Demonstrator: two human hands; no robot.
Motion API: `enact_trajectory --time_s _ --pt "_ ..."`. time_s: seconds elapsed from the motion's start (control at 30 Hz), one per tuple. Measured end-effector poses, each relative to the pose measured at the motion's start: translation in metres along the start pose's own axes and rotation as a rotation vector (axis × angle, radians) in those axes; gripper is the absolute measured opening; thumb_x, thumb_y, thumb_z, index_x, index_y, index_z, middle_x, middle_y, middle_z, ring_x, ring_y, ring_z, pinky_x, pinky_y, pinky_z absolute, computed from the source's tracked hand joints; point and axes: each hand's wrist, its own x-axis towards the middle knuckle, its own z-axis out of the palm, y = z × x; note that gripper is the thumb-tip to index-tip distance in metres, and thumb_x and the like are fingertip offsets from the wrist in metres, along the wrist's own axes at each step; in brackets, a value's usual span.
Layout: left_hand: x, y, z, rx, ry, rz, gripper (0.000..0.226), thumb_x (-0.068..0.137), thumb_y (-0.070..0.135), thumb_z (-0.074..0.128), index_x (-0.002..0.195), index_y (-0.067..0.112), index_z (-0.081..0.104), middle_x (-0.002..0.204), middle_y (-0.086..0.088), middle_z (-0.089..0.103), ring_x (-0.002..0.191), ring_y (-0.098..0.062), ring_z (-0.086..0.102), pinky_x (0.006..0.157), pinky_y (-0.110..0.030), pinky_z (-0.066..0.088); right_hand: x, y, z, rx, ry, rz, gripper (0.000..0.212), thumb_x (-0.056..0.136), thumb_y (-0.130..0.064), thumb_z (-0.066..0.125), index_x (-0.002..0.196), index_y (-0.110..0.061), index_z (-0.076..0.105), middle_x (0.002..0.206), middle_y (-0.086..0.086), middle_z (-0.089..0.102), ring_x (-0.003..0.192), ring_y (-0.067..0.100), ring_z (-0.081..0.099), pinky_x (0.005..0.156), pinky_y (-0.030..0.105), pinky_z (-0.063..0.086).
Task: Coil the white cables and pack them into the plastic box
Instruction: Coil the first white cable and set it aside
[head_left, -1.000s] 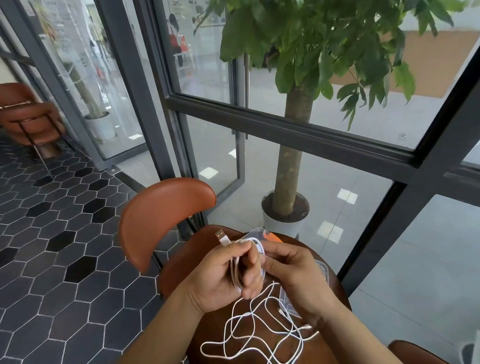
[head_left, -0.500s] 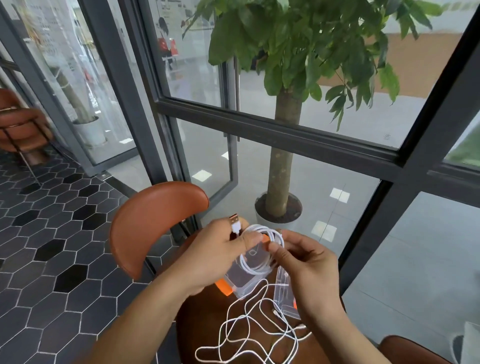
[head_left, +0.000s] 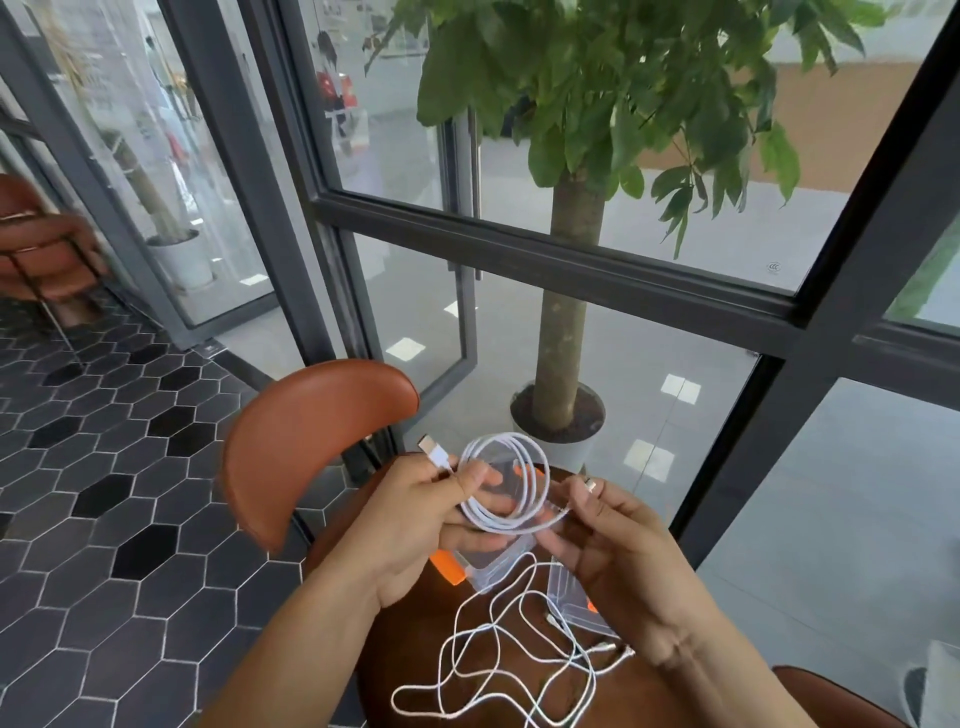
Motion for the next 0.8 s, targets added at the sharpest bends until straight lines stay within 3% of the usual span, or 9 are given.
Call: enact_trajectory --time_s 0.07,0.13,0.2,0.27,0.37,0.43,0.57,0.67,0.8 --pt "0.003 -0.001 -0.001 -0.01 0.047 0.023 0.022 0.101 0.016 0.053 0.097 -0.001 0.067 0.091 -0.023 0.077 0.086 -0.036 0.076 0.076 -0.045 0.064 0.0 0.003 -0.001 -0.222 0.112 -0.159 0.017 0.089 -0.013 0.065 0.092 -0.002 0.078 0.102 0.017 0.078 0.089 0.026 0.075 0.073 0.033 0.062" --pt "0.004 -0.002 0.001 0.012 0.094 0.045 0.021 0.1 0.016 0.055 0.094 0.002 0.069 0.09 -0.02 0.078 0.087 -0.034 0.076 0.08 -0.048 0.062 0.0 0.006 0.0 -0.5 0.243 -0.369 0.014 0.09 -0.01 0.069 0.085 -0.013 0.082 0.081 0.005 0.079 0.067 0.018 0.071 0.06 0.029 0.058" --pt "0.006 -0.005 0.003 0.078 0.115 0.067 0.02 0.099 0.016 0.056 0.097 0.002 0.07 0.09 -0.019 0.078 0.085 -0.029 0.077 0.075 -0.042 0.064 0.002 0.008 0.002 -0.644 0.249 -0.504 0.017 0.089 -0.005 0.071 0.088 -0.018 0.082 0.07 0.003 0.074 0.055 0.019 0.066 0.053 0.03 0.056" --pt "0.007 -0.007 0.006 0.146 0.113 0.09 0.02 0.099 0.016 0.058 0.102 0.001 0.071 0.091 -0.017 0.078 0.085 -0.027 0.077 0.073 -0.039 0.064 0.003 0.008 0.008 -0.713 0.217 -0.547 0.018 0.087 -0.003 0.073 0.095 -0.017 0.081 0.07 0.005 0.073 0.056 0.022 0.07 0.056 0.036 0.061" --pt "0.006 -0.006 0.008 0.171 0.106 0.117 0.018 0.098 0.018 0.058 0.1 0.006 0.072 0.088 -0.012 0.079 0.084 -0.027 0.077 0.077 -0.042 0.063 0.01 0.005 0.009 -0.744 0.263 -0.535 0.027 0.084 -0.002 0.077 0.105 -0.018 0.076 0.07 0.001 0.073 0.061 0.022 0.074 0.064 0.038 0.064" --pt "0.004 -0.003 0.01 0.098 0.094 0.11 0.019 0.099 0.017 0.056 0.098 0.005 0.071 0.087 -0.012 0.08 0.084 -0.027 0.077 0.073 -0.037 0.064 0.014 0.001 0.006 -0.645 0.334 -0.523 0.03 0.082 -0.003 0.079 0.109 -0.014 0.07 0.07 0.001 0.073 0.062 0.021 0.073 0.062 0.036 0.063" --pt "-0.001 -0.002 0.013 -0.018 0.009 0.057 0.022 0.1 0.016 0.053 0.099 0.001 0.069 0.094 -0.019 0.078 0.09 -0.033 0.076 0.076 -0.039 0.064 0.022 0.001 -0.001 -0.466 0.431 -0.375 0.017 0.083 -0.005 0.079 0.093 -0.005 0.065 0.069 0.008 0.075 0.061 0.024 0.073 0.055 0.035 0.057" --pt "-0.003 -0.006 0.017 0.068 -0.056 0.022 0.023 0.101 0.016 0.053 0.1 0.0 0.069 0.092 -0.021 0.077 0.087 -0.033 0.076 0.073 -0.038 0.064 0.025 0.002 -0.003 -0.541 0.274 -0.258 0.004 0.083 -0.004 0.079 0.08 -0.006 0.077 0.072 0.017 0.076 0.063 0.035 0.072 0.062 0.042 0.061" --pt "-0.003 -0.007 0.017 0.111 -0.037 -0.011 0.025 0.102 0.018 0.051 0.1 0.003 0.071 0.091 -0.016 0.079 0.085 -0.031 0.077 0.068 -0.035 0.064 0.022 -0.005 -0.002 -0.627 0.022 -0.227 0.013 0.083 0.001 0.075 0.087 -0.008 0.083 0.079 0.017 0.079 0.061 0.03 0.07 0.058 0.03 0.057"
